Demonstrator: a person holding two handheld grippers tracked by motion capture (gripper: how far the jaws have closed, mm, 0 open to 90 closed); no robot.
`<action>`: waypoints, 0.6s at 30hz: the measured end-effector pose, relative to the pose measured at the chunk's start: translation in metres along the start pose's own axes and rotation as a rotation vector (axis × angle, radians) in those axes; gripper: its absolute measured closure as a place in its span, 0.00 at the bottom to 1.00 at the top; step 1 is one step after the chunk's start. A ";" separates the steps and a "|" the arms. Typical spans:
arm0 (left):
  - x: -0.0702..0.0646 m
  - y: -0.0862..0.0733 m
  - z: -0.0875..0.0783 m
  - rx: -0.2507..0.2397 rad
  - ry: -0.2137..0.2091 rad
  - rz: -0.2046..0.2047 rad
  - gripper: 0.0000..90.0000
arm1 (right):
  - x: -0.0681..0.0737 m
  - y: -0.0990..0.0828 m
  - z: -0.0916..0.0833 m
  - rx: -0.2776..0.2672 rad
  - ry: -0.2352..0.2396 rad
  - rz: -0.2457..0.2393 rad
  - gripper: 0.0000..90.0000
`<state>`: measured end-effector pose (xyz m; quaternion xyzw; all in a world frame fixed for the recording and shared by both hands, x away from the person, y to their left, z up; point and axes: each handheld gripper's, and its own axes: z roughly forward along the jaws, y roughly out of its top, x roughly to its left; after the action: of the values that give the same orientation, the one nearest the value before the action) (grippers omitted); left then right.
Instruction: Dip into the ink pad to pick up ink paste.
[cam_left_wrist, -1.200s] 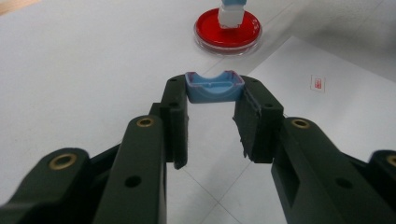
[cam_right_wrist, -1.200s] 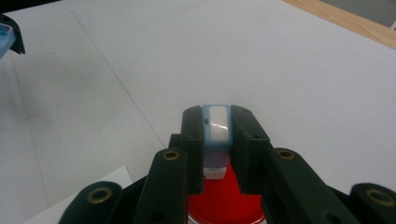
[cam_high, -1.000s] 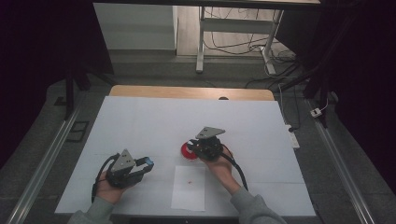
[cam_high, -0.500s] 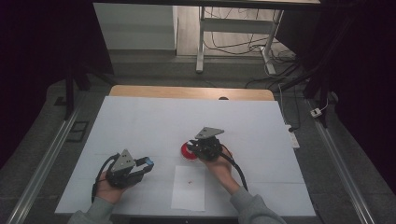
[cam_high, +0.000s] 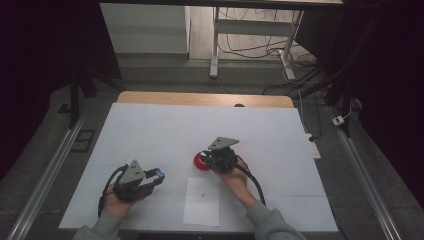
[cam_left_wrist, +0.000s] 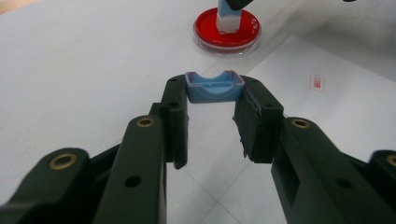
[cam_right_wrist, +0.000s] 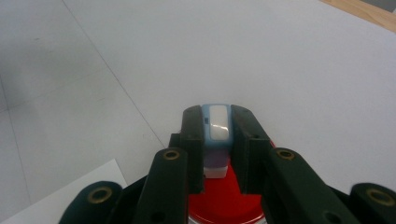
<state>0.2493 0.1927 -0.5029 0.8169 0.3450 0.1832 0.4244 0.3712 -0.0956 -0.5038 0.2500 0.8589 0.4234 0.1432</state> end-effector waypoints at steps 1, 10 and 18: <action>0.000 0.000 0.000 0.000 0.001 0.000 0.72 | 0.000 0.000 0.000 -0.001 0.001 0.000 0.84; 0.001 0.000 0.000 -0.003 0.002 -0.001 0.72 | -0.002 0.001 -0.004 -0.021 0.011 0.018 0.83; 0.001 0.000 0.000 -0.001 0.001 -0.001 0.72 | -0.004 0.004 -0.013 -0.058 0.012 0.033 0.83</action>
<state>0.2498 0.1932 -0.5030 0.8164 0.3456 0.1834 0.4248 0.3700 -0.1039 -0.4926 0.2571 0.8429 0.4520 0.1383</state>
